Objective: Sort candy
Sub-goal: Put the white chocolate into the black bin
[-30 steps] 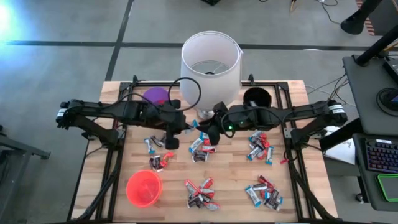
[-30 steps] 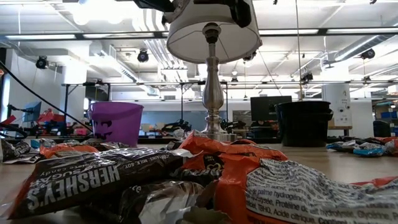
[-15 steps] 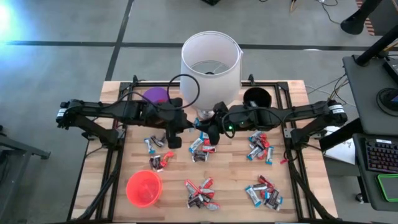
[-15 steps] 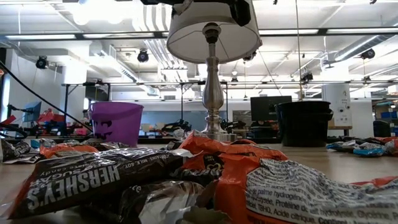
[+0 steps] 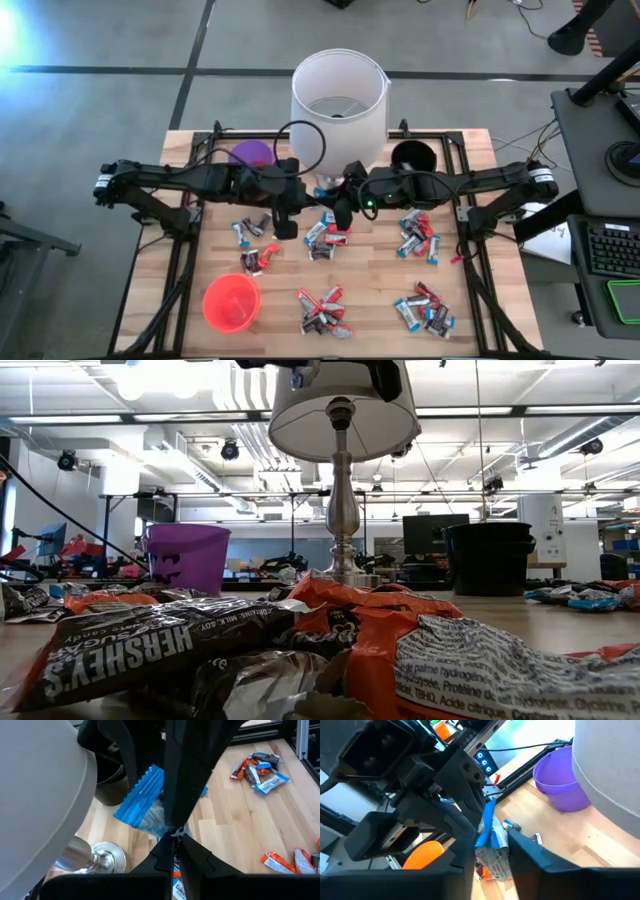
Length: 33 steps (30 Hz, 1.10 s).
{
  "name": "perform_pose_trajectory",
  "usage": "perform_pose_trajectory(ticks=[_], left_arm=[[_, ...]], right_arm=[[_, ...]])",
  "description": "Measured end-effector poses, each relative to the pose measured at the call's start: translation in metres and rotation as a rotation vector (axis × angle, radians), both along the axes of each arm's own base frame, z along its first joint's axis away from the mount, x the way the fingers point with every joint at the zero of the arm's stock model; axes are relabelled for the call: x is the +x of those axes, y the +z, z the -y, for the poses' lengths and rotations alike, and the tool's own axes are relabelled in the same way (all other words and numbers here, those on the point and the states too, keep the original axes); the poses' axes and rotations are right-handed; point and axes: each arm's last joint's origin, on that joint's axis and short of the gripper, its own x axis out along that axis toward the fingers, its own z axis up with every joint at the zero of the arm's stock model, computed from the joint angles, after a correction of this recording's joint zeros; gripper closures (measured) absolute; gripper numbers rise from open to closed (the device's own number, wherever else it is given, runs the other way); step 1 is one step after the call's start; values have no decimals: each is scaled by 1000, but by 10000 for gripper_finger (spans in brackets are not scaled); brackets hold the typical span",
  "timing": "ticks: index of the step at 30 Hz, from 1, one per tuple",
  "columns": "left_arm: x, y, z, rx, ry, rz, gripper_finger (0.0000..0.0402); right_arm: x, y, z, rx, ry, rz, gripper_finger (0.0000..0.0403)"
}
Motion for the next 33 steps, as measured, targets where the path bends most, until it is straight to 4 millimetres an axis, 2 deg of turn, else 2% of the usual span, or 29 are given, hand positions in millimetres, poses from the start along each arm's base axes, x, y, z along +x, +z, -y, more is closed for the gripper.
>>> perform_pose_trajectory(ticks=[4, 13, 19, 27, 33], left_arm=[[-1, 0, 0, 1, -1, -3, 401], [-4, 1, 0, 37, -29, -21, 391], [-7, 13, -1, 45, -31, -27, 345], [-23, 33, -2, 60, -33, -128, 274], [-34, 28, -4, 96, -18, -258, 261]], right_arm=[[0, -1, 0, -14, 4, -9, 378], [-1, 1, -1, -6, 30, -9, 385], [-6, 1, 0, -5, 37, -32, 390], [-21, -2, -3, 60, 56, -157, 390], [-34, -6, -5, 77, 69, -273, 390]])
